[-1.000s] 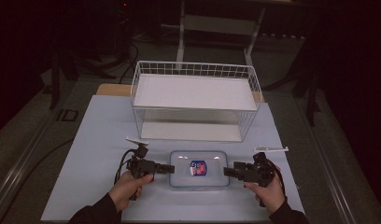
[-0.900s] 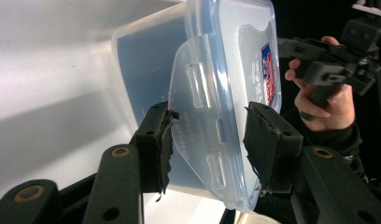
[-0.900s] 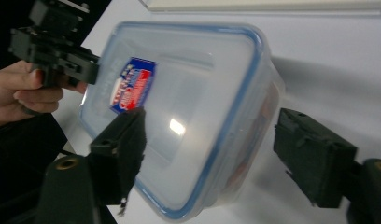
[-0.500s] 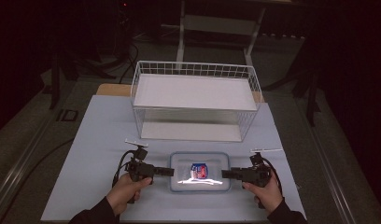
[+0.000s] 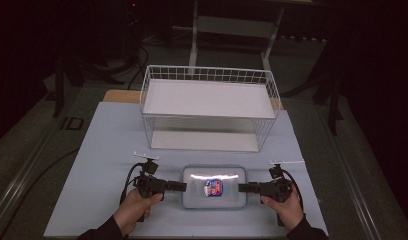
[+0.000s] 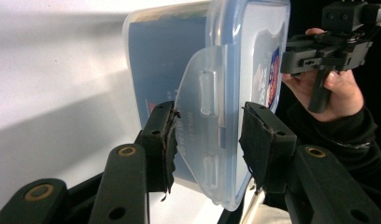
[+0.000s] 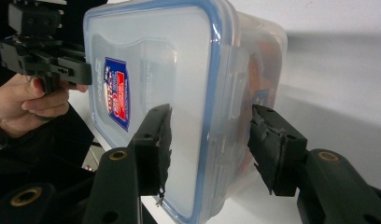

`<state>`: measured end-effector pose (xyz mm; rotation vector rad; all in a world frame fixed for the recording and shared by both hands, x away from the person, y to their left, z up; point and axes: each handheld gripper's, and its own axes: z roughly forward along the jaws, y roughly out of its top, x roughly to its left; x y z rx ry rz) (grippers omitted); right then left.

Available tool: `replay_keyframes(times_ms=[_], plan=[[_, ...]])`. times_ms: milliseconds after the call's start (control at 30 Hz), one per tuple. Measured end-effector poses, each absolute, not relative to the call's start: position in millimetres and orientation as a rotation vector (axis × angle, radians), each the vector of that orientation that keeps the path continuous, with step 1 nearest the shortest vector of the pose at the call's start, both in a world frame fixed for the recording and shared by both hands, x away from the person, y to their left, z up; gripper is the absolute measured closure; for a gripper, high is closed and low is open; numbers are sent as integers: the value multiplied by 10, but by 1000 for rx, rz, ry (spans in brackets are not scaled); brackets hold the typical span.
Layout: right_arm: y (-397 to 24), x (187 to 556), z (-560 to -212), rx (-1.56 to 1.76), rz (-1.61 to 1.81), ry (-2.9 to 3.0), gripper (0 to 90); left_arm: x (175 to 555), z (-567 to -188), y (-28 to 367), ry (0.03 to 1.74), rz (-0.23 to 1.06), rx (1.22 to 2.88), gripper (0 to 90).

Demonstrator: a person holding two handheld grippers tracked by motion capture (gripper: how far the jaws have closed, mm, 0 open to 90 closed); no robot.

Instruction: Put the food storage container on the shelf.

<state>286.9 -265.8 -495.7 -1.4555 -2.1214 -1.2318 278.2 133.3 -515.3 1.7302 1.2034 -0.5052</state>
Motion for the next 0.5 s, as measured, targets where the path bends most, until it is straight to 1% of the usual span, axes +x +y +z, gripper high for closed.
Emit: replay_keyframes(times_ms=[167,500], plan=[[-2646,2841,-4917,-1455,-1249,-2137,498,2762,-5093,1342,1195,-471,1720,559],[-2587,2842,-4609,-1422,-1344,-2183,503,2792,-4792,1413,1156,-402,1690,558]])
